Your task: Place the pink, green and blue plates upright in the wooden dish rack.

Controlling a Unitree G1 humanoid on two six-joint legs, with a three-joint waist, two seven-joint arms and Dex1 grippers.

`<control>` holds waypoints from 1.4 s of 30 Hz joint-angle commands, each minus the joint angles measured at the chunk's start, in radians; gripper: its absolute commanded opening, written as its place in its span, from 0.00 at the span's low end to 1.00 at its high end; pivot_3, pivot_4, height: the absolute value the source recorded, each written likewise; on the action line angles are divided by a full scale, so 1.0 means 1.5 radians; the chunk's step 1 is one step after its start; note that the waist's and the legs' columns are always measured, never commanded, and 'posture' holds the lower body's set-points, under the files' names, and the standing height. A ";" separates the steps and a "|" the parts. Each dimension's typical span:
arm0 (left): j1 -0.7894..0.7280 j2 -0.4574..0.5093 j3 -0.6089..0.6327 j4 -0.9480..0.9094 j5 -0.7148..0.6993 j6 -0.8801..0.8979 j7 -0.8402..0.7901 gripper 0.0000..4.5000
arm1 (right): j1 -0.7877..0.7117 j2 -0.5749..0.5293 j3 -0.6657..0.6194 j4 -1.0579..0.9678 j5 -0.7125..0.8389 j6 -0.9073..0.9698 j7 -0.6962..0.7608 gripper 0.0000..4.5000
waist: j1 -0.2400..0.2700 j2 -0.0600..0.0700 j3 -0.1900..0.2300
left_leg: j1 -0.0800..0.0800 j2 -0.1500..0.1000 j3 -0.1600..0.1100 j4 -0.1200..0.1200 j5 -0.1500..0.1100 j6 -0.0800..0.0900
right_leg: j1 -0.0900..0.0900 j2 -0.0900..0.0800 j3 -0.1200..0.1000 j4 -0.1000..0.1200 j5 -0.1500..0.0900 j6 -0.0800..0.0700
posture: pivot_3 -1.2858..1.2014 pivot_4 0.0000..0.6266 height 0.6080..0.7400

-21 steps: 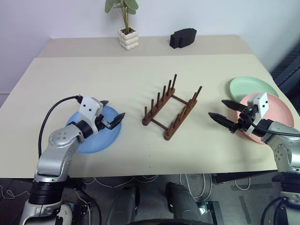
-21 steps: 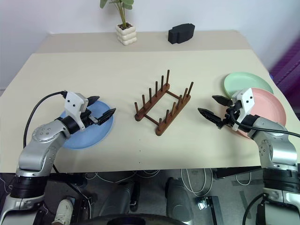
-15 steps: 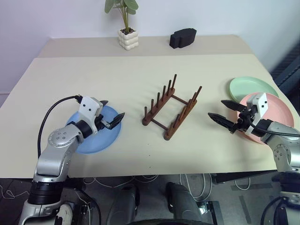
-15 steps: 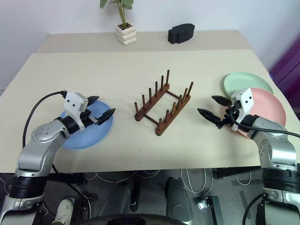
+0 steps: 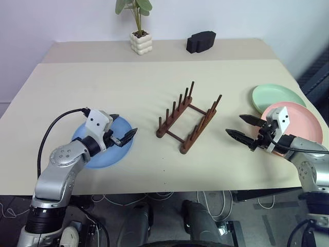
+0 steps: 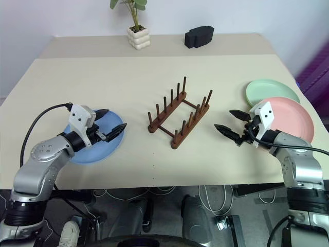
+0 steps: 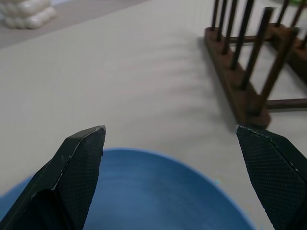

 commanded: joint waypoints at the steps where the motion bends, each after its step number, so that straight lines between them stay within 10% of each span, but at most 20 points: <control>1: 0.007 0.024 0.018 -0.047 -0.052 0.023 -0.045 1.00 | 0.009 -0.005 -0.028 -0.052 0.020 0.005 -0.009 0.99 | -0.001 0.000 0.000 | 0.000 0.000 0.000 0.000 0.000 0.000 | 0.000 0.000 0.000 0.000 0.000 0.000 | 0.52 0.24 0.97; 12: 0.025 0.079 -0.091 -0.085 -0.076 0.060 -0.142 1.00 | 0.066 0.001 -0.042 -0.139 0.038 0.037 -0.040 0.99 | 0.001 0.000 0.000 | 0.000 0.002 0.000 0.000 0.000 0.000 | 0.000 0.000 0.000 0.000 0.000 -0.001 | 0.52 0.24 0.97; 25: -0.089 -0.068 -0.311 -0.004 0.041 0.077 -0.076 1.00 | 0.228 0.025 -0.098 -0.329 0.101 0.103 -0.117 0.99 | 0.003 0.000 0.000 | 0.000 0.002 0.000 0.000 0.000 0.000 | 0.000 0.001 0.000 0.000 0.000 -0.001 | 0.52 0.24 0.97; 42: -0.132 -0.174 -0.366 0.096 0.152 0.067 0.014 1.00 | 0.294 0.021 -0.103 -0.421 0.186 0.166 -0.136 0.99 | 0.003 0.000 0.000 | -0.001 0.003 0.000 0.001 0.000 0.000 | 0.000 0.001 0.000 -0.001 -0.001 0.000 | 0.52 0.24 0.97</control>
